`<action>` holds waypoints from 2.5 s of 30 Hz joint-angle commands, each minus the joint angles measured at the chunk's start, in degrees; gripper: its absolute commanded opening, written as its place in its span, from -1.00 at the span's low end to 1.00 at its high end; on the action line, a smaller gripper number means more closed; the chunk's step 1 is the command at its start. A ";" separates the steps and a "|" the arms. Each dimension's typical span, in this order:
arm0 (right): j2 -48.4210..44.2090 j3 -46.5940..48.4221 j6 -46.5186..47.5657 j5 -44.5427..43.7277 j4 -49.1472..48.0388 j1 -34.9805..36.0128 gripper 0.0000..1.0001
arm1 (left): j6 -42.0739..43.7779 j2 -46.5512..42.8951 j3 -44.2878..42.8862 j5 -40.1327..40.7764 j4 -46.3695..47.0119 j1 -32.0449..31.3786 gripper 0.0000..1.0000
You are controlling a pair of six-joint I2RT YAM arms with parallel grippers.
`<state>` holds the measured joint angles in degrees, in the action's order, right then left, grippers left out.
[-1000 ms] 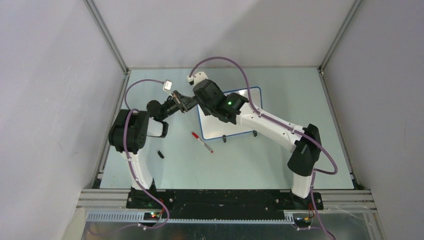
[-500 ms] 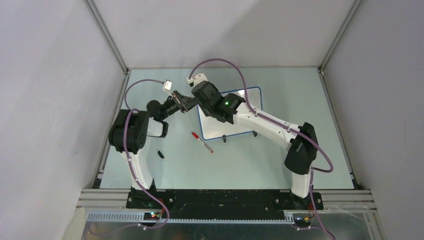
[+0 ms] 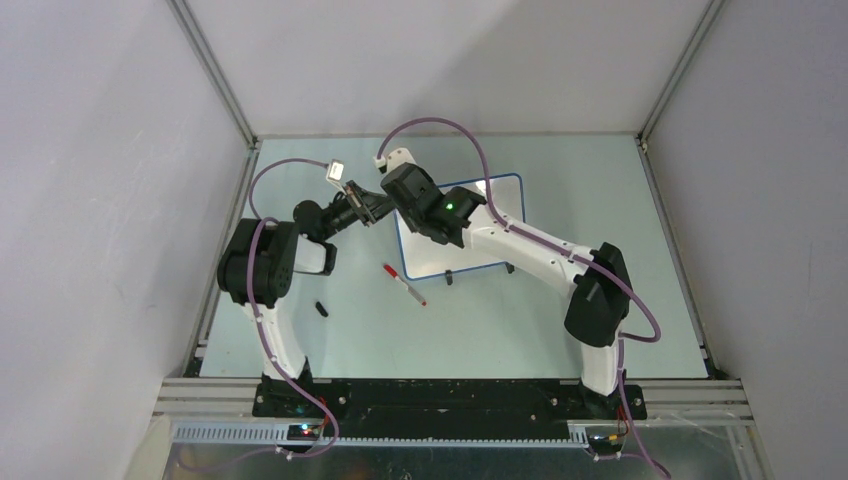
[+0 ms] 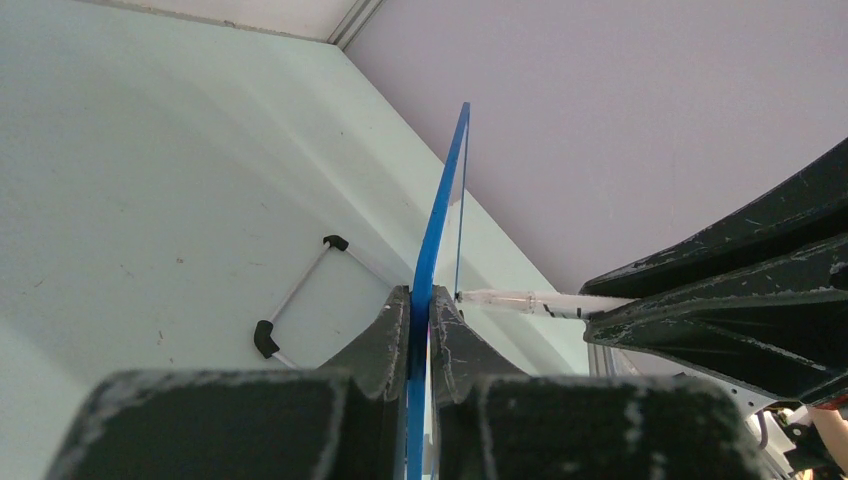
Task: Write a sentence on the whiteboard
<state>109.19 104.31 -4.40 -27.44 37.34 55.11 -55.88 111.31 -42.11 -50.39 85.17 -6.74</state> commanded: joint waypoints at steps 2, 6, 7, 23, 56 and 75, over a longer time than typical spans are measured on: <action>-0.15 3.43 -0.13 -2.15 -1.94 -0.23 -1.00 | 1.65 -2.63 -0.23 -0.01 2.64 -0.44 -0.84; 0.52 4.35 0.00 -2.38 -1.36 -0.25 -1.00 | 1.65 -2.66 -0.25 0.02 2.64 -0.44 -0.84; 0.75 4.44 0.05 -2.40 -1.32 -0.26 -1.00 | 1.65 -2.63 -0.25 0.03 2.64 -0.45 -0.84; 1.88 5.13 0.28 -2.88 -0.97 -0.55 -1.00 | 1.98 -2.81 -0.12 -0.02 2.63 -0.51 -0.85; 3.56 5.99 1.02 2.26 0.11 -0.57 -1.00 | 2.67 -3.20 0.10 -0.06 2.64 -0.74 -0.87; 1.95 2.41 0.43 1.23 1.62 -0.62 -1.00 | 2.88 -3.47 0.36 0.03 2.64 -0.88 -0.88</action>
<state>112.07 107.31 -4.03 -24.60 38.76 54.70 -54.74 110.98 -41.98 -50.19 84.86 -6.98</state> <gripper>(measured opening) 0.133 0.098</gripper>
